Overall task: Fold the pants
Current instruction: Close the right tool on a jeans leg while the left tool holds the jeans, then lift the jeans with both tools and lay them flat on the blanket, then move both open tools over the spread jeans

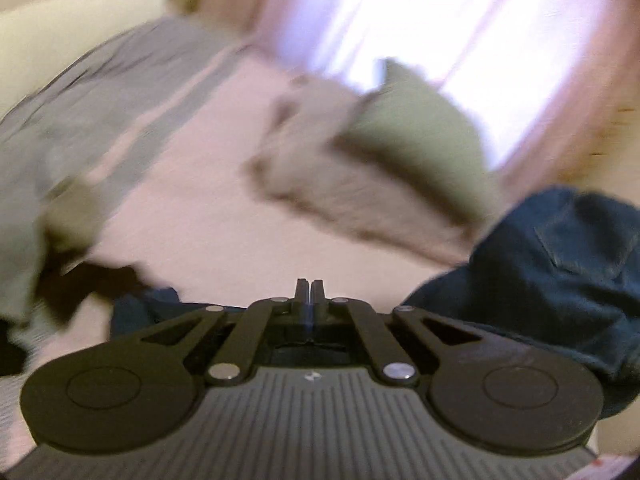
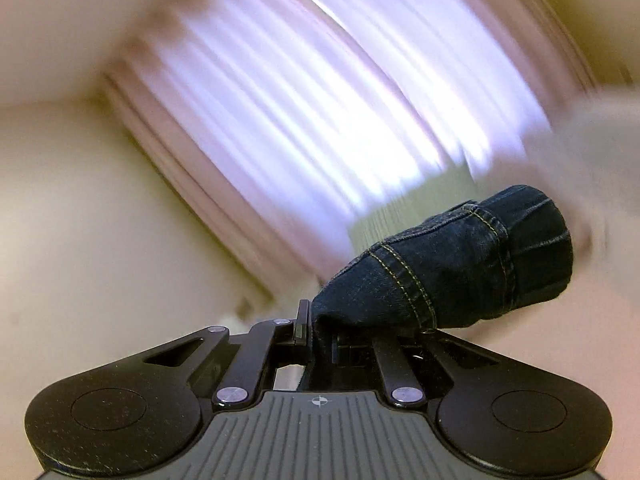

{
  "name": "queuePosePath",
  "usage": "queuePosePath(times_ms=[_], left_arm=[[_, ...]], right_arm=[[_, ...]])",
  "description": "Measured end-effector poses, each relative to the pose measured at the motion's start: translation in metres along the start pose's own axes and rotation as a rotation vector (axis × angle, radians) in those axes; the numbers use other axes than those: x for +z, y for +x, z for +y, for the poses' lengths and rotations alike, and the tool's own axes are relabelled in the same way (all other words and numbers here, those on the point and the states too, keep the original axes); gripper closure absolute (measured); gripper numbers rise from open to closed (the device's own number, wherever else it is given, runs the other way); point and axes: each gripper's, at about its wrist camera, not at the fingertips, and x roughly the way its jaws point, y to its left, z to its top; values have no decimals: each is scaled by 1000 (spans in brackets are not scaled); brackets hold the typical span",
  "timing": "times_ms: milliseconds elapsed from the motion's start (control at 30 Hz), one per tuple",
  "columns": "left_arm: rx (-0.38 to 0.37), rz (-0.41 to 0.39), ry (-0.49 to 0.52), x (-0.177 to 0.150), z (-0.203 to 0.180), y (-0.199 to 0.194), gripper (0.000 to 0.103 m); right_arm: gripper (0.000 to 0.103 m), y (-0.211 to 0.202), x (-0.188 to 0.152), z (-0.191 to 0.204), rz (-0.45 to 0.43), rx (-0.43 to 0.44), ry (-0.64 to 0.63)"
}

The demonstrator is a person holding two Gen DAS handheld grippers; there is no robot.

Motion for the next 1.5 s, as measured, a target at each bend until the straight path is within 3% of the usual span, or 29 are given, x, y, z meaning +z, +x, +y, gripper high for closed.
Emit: queuePosePath(times_ms=[133, 233, 267, 300, 367, 400, 467, 533, 633, 767, 933, 1133, 1500], left_arm=[[-109, -39, 53, -10, -89, -24, 103], [-156, -3, 53, -36, -133, -35, 101], [-147, 24, 59, -48, -146, -37, 99], [-125, 52, 73, -60, -159, -38, 96], [-64, 117, 117, -89, -183, -37, 91], [-28, 151, 140, -105, -195, -36, 82], [41, 223, 180, -138, -214, -30, 73], [77, 291, 210, -169, -230, -29, 69], [116, 388, 224, -205, -247, -24, 62], [138, 461, 271, -232, -271, -30, 53], [144, 484, 361, -242, -293, -50, 39], [116, 494, 433, -260, -304, -76, 39], [58, 499, 528, -270, -288, -114, 38]], right_arm=[[98, -69, 69, 17, -127, 28, -117], [97, -115, 99, 14, -107, -35, -190], [95, -123, 103, 10, -56, -76, -236], [85, -127, 104, 1, 20, -123, -279], [41, -120, 91, -35, 236, -228, -303], [18, -114, 74, -64, 367, -292, -290], [18, -113, 29, -125, 585, -427, -243], [18, -130, -8, -177, 743, -522, -159], [18, -172, -38, -227, 833, -580, -20], [18, -220, -28, -261, 811, -608, 84], [18, -251, -17, -254, 771, -594, 87], [18, -276, -39, -231, 752, -606, 93], [18, -310, -74, -179, 697, -643, 105]])
